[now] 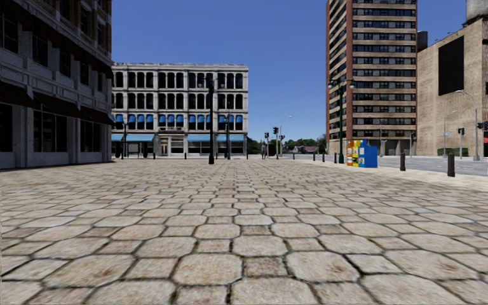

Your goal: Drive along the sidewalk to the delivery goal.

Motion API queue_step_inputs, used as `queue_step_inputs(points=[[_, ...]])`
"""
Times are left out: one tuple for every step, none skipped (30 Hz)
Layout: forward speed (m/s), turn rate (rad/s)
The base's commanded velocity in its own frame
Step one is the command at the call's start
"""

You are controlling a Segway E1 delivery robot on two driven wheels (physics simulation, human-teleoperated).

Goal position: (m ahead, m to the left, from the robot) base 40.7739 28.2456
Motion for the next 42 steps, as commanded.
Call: queue_step_inputs(points=[[2.0,-0.23],[2.0,-0.23],[2.0,-0.23],[2.0,-0.23],[2.0,-0.23],[2.0,-0.23],[2.0,-0.23],[2.0,-0.23],[2.0,-0.23],[2.0,-0.23],[2.0,-0.23],[2.0,-0.23],[2.0,-0.23],[2.0,-0.17],[2.0,-0.17],[2.0,0.0],[2.0,0.0],[2.0,0.0],[2.0,0.0],[2.0,0.0],[2.0,0.0],[2.0,0.0],[2.0,0.0],[2.0,0.0],[2.0,0.0],[2.0,0.0],[2.0,0.0],[2.0,0.0],[2.0,0.0],[2.0,0.0],[2.0,0.0],[2.0,0.0],[2.0,0.0],[2.0,0.0],[2.0,0.0],[2.0,0.0],[2.0,0.0],[2.0,0.0],[2.0,0.0],[2.0,0.0],[2.0,0.0],[2.0,0.0]])
